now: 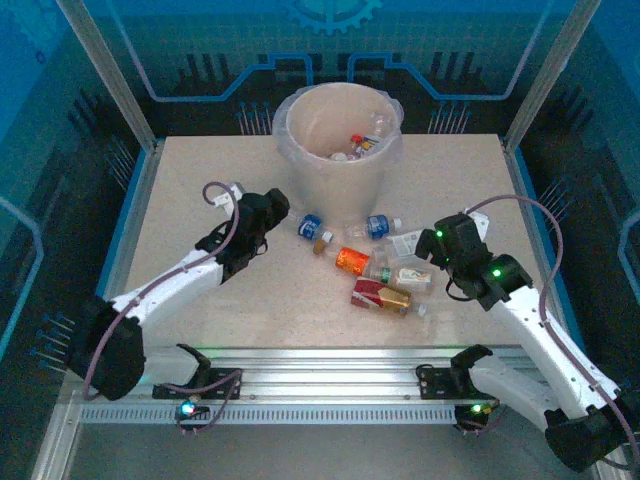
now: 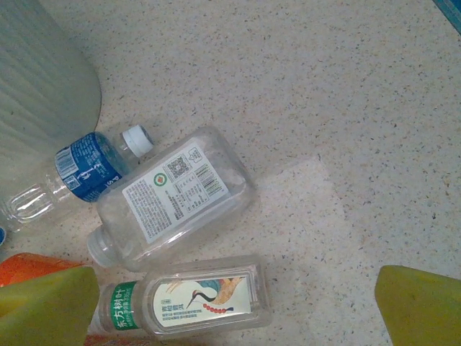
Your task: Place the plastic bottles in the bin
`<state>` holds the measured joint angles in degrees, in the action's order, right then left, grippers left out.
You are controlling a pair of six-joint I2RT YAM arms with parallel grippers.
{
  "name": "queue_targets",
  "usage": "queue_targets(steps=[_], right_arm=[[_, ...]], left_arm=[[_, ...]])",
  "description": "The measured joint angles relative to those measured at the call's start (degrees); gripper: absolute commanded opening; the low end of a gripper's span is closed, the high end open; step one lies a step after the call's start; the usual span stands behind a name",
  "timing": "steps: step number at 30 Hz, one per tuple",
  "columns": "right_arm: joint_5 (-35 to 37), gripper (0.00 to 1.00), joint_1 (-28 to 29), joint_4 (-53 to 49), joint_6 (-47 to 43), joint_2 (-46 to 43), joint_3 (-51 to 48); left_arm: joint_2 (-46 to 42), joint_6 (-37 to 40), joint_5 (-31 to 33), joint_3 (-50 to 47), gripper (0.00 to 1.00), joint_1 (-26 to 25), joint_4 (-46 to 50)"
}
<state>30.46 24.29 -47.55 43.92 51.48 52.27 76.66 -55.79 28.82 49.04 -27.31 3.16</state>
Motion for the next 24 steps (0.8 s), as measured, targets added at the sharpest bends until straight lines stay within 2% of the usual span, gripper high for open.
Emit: queue_targets(steps=[9,16,24], right_arm=[[-0.5,1.0,0.0,0.0,0.0,0.1,0.0],[-0.5,1.0,0.0,0.0,0.0,0.1,0.0],[-0.7,1.0,0.0,0.0,0.0,0.7,0.0]], left_arm=[[12.1,-11.5,-6.1,1.4,0.98,1.6,0.0],[18.9,-15.1,-10.1,4.8,0.92,2.9,-2.1],[24.9,-17.8,-13.7,9.1,0.89,3.3,-4.6]])
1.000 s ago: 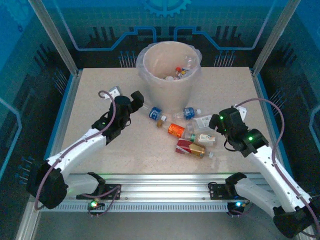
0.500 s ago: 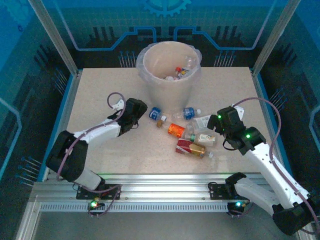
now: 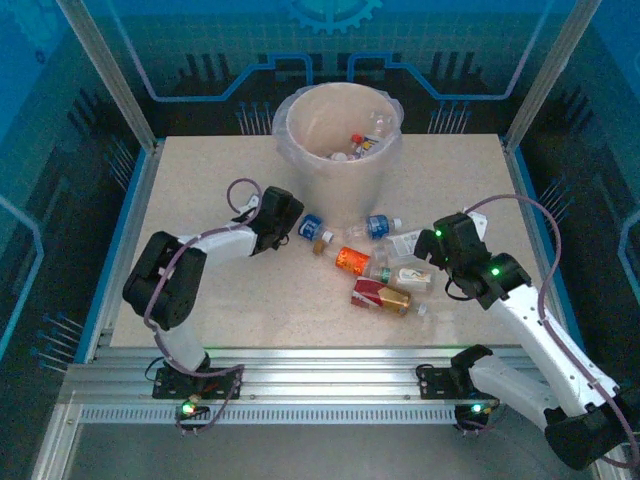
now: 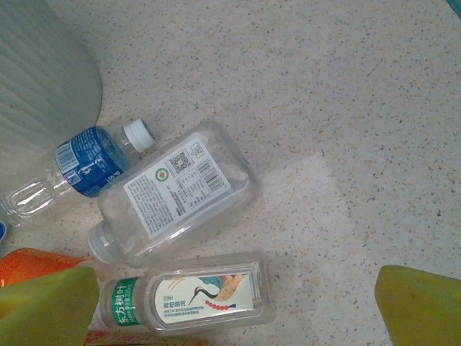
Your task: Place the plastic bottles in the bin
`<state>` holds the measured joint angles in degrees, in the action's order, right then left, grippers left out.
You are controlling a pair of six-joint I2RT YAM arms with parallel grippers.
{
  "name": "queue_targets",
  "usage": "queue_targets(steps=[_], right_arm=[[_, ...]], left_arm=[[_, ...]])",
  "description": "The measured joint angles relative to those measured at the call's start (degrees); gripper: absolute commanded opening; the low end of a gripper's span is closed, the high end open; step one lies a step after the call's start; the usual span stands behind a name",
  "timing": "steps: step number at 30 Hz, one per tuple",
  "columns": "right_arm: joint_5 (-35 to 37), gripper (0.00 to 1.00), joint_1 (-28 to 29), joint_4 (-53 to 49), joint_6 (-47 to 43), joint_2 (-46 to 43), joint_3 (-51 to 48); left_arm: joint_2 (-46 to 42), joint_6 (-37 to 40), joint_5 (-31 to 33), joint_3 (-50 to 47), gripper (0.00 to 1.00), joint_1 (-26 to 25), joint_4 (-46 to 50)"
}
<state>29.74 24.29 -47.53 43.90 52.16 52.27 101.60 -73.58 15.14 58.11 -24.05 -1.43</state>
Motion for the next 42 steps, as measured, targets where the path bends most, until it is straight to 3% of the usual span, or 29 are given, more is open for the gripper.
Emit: queue_targets(steps=[19,32,42], right_arm=[[-1.7,1.0,-0.4,0.2,0.0,1.6,0.0],[-2.1,1.0,-0.4,0.5,0.0,1.6,0.0],[-3.0,1.0,-0.4,0.6,0.0,1.6,0.0]], left_arm=[[7.1,-1.8,-1.1,4.4,0.78,0.3,-0.9],[8.1,-3.0,-1.6,4.9,0.55,0.3,-2.6],[6.7,-4.8,-1.4,1.1,0.44,1.2,-8.8]])
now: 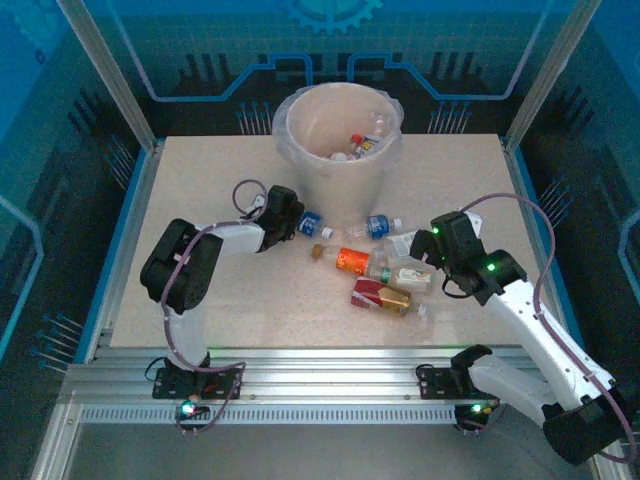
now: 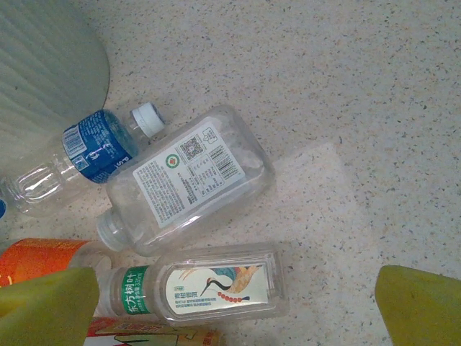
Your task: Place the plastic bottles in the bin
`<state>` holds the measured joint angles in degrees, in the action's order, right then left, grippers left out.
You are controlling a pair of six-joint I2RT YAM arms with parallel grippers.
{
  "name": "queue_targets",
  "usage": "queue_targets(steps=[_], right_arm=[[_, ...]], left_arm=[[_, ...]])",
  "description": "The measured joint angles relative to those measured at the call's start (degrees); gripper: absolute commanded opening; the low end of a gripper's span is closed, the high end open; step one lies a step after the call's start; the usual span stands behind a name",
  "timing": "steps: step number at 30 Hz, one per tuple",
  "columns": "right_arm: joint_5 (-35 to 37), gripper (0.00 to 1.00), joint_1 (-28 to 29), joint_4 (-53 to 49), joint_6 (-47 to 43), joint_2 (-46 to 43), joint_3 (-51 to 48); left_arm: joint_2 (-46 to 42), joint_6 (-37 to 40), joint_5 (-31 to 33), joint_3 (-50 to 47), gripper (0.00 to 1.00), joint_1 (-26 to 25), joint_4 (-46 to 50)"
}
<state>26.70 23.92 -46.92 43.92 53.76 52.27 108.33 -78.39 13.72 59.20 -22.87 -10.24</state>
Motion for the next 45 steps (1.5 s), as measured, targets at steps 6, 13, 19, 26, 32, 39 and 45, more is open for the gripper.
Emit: queue_targets(steps=[6,13,19,26,32,39,45], right_arm=[[-0.2,1.0,0.0,0.0,0.0,0.0,0.0],[-0.4,1.0,0.0,0.3,0.0,0.0,0.0],[-0.9,1.0,-0.1,0.5,0.0,0.0,0.0],[-1.7,1.0,-0.1,1.6,0.0,0.0,-0.2],[-1.7,1.0,-0.1,2.0,0.0,0.0,-0.2],[-2.3,1.0,-0.3,2.4,0.0,0.4,-0.2],[-2.7,1.0,-0.4,2.4,0.0,0.4,-0.2]], left_arm=[[-6.6,-1.2,2.3,-6.2,0.42,2.1,-2.4],[-19.5,1.3,8.5,-11.7,0.36,3.6,-1.7],[-32.9,10.4,16.3,-15.5,0.35,3.7,0.5],[-46.0,26.7,21.2,-15.5,0.35,3.8,2.1],[-50.7,38.3,21.7,-12.5,0.36,3.8,2.3],[-48.2,47.2,15.5,-3.0,0.36,3.9,-1.7],[-40.4,51.3,7.7,6.2,0.36,3.8,-6.2]])
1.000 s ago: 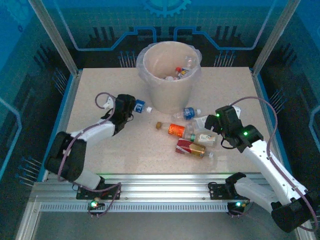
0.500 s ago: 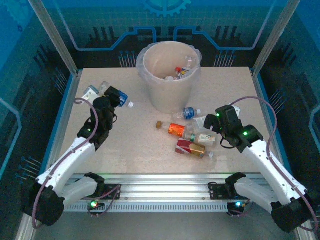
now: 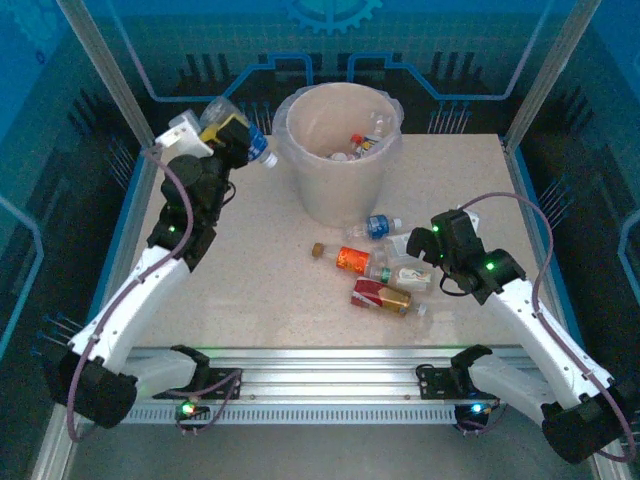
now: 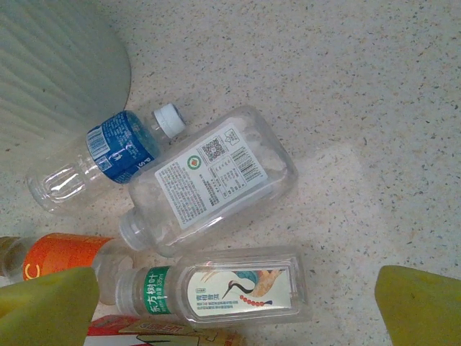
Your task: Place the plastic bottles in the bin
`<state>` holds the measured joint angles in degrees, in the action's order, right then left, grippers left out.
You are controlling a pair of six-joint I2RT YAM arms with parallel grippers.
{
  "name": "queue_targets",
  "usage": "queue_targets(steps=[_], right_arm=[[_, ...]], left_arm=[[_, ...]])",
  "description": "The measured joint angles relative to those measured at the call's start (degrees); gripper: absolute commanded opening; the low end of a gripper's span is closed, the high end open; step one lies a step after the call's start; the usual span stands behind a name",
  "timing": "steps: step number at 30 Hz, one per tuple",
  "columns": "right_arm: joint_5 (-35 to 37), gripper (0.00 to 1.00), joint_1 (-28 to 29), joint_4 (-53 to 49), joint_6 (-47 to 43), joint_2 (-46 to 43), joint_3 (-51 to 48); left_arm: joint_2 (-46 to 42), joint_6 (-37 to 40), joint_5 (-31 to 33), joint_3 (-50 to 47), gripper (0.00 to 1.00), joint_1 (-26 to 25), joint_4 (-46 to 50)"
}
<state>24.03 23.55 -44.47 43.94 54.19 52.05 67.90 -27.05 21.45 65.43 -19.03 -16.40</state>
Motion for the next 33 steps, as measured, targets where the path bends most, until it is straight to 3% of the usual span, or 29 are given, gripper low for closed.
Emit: queue_targets(steps=[9,16,33], right_arm=[[-0.5,1.0,0.0,0.0,0.0,0.3,0.0],[-0.5,1.0,0.0,-0.1,0.2,-0.2,0.0],[-0.5,1.0,0.0,-0.1,0.7,-1.5,0.0]], left_arm=[[17.9,9.6,-6.4,18.5,0.36,-3.6,-3.0],[29.7,15.6,-11.1,32.4,0.37,-6.0,2.0],[49.2,7.8,-22.0,56.0,0.4,-6.3,24.4]])
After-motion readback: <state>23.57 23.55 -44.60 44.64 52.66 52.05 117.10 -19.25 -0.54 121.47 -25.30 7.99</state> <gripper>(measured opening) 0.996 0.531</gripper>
